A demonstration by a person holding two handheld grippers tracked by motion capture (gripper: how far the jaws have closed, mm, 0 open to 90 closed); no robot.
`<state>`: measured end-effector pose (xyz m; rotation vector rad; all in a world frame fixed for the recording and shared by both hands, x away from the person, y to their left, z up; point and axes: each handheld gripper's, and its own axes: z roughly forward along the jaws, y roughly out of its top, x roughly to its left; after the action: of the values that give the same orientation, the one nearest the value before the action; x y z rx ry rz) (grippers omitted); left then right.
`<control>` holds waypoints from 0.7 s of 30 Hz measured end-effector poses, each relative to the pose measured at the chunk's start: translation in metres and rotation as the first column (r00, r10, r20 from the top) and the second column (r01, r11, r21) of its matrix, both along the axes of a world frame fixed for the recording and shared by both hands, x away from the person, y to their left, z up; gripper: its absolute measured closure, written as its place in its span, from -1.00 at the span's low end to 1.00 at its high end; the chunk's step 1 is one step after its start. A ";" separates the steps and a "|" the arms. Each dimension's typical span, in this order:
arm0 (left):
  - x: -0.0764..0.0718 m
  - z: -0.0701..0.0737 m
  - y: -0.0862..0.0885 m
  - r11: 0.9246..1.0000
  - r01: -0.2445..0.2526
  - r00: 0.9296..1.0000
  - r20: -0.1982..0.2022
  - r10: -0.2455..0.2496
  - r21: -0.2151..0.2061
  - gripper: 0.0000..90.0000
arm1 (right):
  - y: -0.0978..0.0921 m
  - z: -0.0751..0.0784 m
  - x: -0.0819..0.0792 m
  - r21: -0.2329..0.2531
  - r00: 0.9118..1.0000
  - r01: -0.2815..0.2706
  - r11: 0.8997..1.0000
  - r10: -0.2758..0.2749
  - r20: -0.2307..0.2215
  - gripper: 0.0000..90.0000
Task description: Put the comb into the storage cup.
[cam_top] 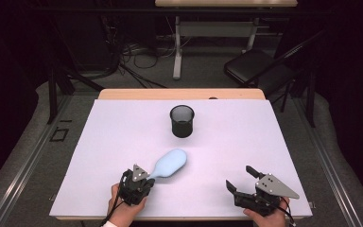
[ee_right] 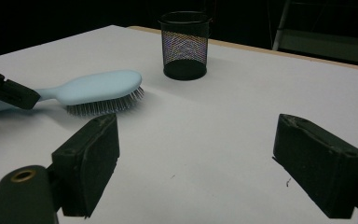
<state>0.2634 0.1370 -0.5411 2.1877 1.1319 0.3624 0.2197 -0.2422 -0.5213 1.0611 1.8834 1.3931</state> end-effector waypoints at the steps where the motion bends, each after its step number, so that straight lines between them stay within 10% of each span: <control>1: 0.000 0.000 0.000 1.000 -0.002 1.000 0.001 0.002 0.000 1.00 | 0.000 0.000 0.000 0.000 1.000 0.000 1.000 0.000 0.001 -0.69; 21: -0.002 0.000 -0.002 1.000 0.012 1.000 0.001 -0.012 -0.008 0.98 | 0.000 0.000 0.000 -0.001 1.000 -0.002 1.000 0.002 0.000 -0.69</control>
<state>0.2613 0.1354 -0.5414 2.1863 1.1172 0.3532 0.2197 -0.2424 -0.5213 1.0590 1.8851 1.3938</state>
